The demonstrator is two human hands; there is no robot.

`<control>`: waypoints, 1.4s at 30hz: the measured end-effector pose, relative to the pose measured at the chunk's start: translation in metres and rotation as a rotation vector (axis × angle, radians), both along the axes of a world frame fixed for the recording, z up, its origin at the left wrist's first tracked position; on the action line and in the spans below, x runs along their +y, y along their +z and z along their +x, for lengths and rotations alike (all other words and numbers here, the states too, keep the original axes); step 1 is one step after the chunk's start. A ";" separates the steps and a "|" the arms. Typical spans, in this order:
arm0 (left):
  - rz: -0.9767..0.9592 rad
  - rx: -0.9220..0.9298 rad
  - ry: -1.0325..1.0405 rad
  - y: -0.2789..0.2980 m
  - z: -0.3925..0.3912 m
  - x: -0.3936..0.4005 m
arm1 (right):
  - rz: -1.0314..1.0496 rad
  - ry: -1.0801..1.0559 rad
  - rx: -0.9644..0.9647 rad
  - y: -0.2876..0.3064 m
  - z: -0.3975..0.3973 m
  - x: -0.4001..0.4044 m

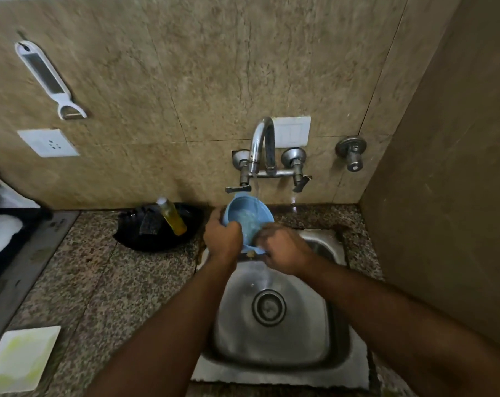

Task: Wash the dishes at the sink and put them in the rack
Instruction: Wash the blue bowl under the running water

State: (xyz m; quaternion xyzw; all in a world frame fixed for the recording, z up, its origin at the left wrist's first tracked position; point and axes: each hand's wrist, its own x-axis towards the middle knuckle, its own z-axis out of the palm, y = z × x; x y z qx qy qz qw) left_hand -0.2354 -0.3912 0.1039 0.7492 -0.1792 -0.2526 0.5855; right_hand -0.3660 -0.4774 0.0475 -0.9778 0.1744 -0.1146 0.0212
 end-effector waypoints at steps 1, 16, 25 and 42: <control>0.028 0.035 -0.056 -0.002 0.005 0.002 | -0.070 0.076 0.040 -0.001 -0.006 -0.009; 0.096 0.217 -0.117 -0.013 0.013 0.019 | -0.155 0.288 0.178 0.006 -0.008 -0.019; -0.053 0.292 -0.018 -0.031 0.007 0.004 | -0.009 -0.087 0.355 0.033 0.027 -0.010; 0.094 0.107 0.203 -0.018 0.013 -0.009 | 0.180 -0.159 0.151 -0.005 0.022 0.010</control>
